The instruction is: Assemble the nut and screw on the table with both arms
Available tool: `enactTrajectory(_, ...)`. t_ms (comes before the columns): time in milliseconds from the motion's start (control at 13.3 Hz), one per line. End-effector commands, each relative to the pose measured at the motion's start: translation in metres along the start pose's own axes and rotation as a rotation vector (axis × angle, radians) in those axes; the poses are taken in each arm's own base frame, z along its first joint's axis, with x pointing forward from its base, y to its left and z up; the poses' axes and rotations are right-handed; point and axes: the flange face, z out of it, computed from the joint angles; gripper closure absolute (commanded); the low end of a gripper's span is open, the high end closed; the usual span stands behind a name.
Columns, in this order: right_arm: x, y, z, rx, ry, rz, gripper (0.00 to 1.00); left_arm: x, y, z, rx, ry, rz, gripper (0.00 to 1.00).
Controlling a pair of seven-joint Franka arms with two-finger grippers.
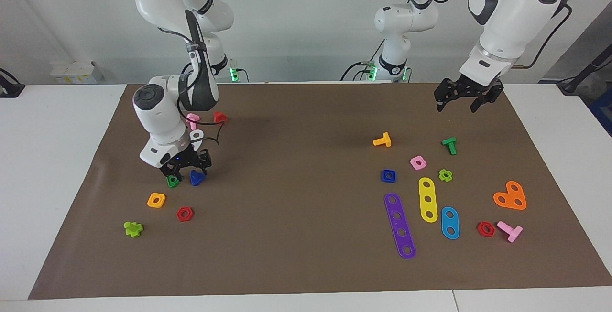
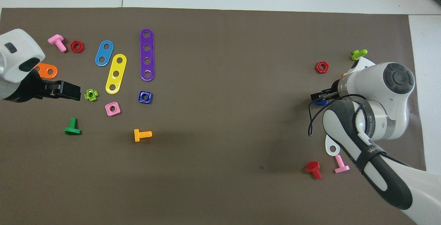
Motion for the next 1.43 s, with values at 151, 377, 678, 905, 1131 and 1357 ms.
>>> enactTrajectory(151, -0.005, 0.0, 0.002, 0.017, 0.015, -0.031, 0.44, 0.001, 0.002, 0.042, -0.015, 0.017, -0.023, 0.05)
enactTrajectory(377, -0.007, 0.0, 0.004, 0.018, 0.009, -0.031, 0.51, 0.024, 0.025, 0.087, -0.025, 0.039, -0.019, 0.05)
enactTrajectory(678, -0.009, 0.0, 0.006, 0.016, 0.015, -0.034, 0.56, 0.028, 0.056, 0.137, -0.033, 0.108, 0.008, 0.07)
enactTrajectory(905, -0.01, 0.0, 0.006, 0.017, 0.013, -0.034, 0.67, 0.033, 0.088, 0.167, -0.041, 0.111, 0.059, 0.08)
enactTrajectory(1131, -0.012, -0.001, 0.009, 0.018, 0.007, -0.038, 0.68, 0.041, 0.107, 0.203, -0.051, 0.108, 0.061, 0.09)
enactTrajectory(1357, -0.012, 0.0, 0.009, 0.018, 0.007, -0.036, 0.68, 0.048, 0.109, 0.23, -0.058, 0.109, 0.066, 0.12)
